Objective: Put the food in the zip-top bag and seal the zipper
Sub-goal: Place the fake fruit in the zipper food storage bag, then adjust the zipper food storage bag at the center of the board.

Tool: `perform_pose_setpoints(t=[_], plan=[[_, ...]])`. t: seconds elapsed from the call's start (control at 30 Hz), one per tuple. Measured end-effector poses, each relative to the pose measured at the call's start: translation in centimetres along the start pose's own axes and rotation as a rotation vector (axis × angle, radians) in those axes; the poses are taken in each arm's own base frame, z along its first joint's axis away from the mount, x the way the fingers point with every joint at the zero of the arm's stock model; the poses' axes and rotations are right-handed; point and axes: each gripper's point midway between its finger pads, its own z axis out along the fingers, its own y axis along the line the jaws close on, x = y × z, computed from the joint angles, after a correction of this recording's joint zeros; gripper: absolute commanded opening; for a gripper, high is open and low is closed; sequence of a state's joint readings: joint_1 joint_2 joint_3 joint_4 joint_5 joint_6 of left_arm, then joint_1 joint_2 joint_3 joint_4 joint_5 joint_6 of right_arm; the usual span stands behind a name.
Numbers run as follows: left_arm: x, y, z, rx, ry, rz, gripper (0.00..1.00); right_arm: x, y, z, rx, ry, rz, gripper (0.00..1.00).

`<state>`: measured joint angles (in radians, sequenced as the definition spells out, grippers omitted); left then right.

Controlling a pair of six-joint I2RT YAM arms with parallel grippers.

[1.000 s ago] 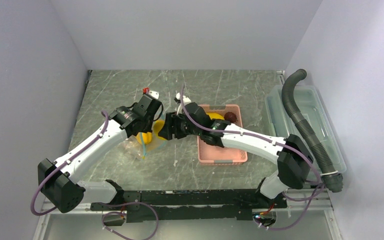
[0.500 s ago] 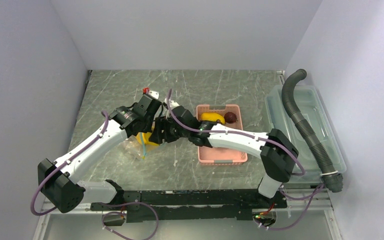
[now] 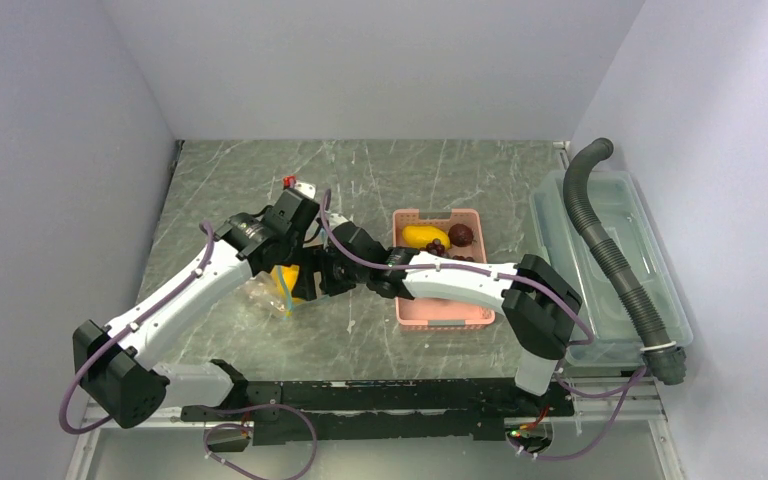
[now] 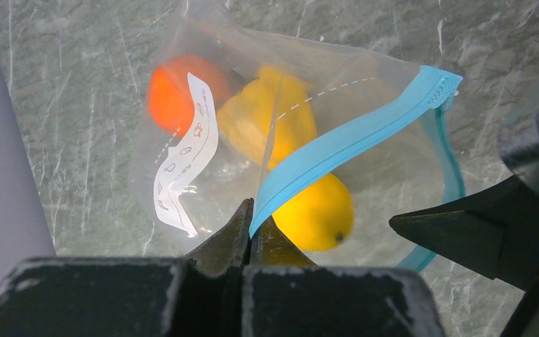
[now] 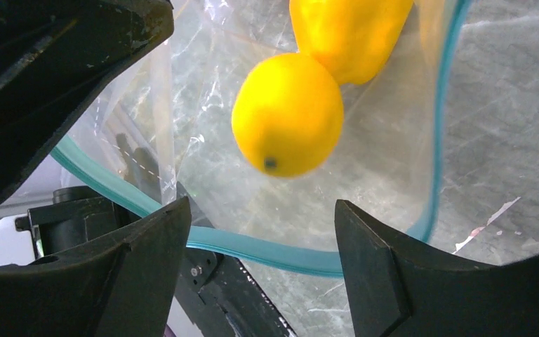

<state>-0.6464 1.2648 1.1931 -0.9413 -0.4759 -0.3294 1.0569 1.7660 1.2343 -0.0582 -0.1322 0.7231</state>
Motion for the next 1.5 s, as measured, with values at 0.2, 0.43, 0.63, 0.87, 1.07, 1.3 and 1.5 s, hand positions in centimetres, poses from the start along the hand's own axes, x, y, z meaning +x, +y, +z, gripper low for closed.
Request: perform_pose_setpoints(t=[0.2,0.43,0.63,0.87,1.07,1.3,1.5], plan=[[0.1,0.2,-0.1,-0.005,0.002,0.000,0.00,0.0,-0.3,0.0,0.016,-0.004,0.001,0.82],[0.0,0.1,-0.1,-0.003,0.001,-0.002,0.00,-0.9,-0.5,-1.3,0.046,-0.046,-0.006,0.82],[0.0,0.0,0.0,0.001,-0.002,-0.004,0.00,-3.9,1.3,-5.3,0.036,-0.180,-0.034,0.81],[-0.1,0.0,0.0,0.001,-0.003,-0.004,0.00,-5.9,-0.1,-7.7,0.146,-0.284,-0.018,0.75],[-0.1,0.0,0.0,0.001,-0.003,-0.004,0.00,-4.9,-2.6,-6.9,0.245,-0.259,0.011,0.72],[-0.1,0.0,0.0,0.002,-0.003,-0.004,0.00,-2.9,-4.8,-4.6,0.311,-0.199,0.046,0.68],[-0.1,0.0,0.0,0.001,-0.003,-0.004,0.00,-1.8,-6.2,-3.2,0.346,-0.169,0.070,0.63]])
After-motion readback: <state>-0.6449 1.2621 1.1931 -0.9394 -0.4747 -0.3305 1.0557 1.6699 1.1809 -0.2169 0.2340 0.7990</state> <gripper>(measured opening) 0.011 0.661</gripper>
